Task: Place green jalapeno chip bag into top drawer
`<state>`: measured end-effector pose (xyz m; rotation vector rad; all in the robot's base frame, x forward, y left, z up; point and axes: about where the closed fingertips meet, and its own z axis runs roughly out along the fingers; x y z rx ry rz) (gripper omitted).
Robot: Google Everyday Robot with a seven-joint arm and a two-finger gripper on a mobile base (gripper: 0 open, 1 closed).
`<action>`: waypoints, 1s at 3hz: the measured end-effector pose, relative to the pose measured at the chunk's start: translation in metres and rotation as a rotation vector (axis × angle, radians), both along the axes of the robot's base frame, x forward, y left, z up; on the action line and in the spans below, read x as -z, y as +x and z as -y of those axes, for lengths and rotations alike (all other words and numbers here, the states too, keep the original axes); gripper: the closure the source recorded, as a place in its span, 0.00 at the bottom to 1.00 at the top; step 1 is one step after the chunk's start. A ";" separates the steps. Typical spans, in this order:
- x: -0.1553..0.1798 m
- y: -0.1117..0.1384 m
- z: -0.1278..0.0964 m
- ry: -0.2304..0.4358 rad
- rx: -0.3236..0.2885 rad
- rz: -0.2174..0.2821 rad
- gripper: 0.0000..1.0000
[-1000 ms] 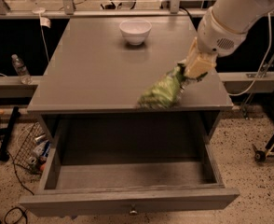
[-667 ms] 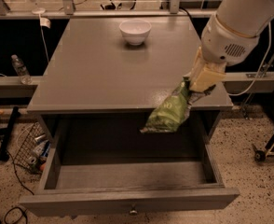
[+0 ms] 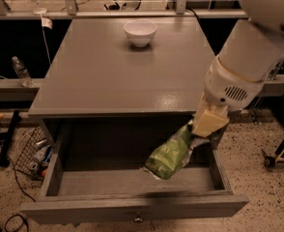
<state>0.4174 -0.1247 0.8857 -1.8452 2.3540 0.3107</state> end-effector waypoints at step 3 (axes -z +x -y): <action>0.094 0.020 -0.018 0.154 0.182 0.061 1.00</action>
Offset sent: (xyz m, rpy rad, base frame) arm 0.0238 0.0181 -0.0984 0.1576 -0.0802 -0.2199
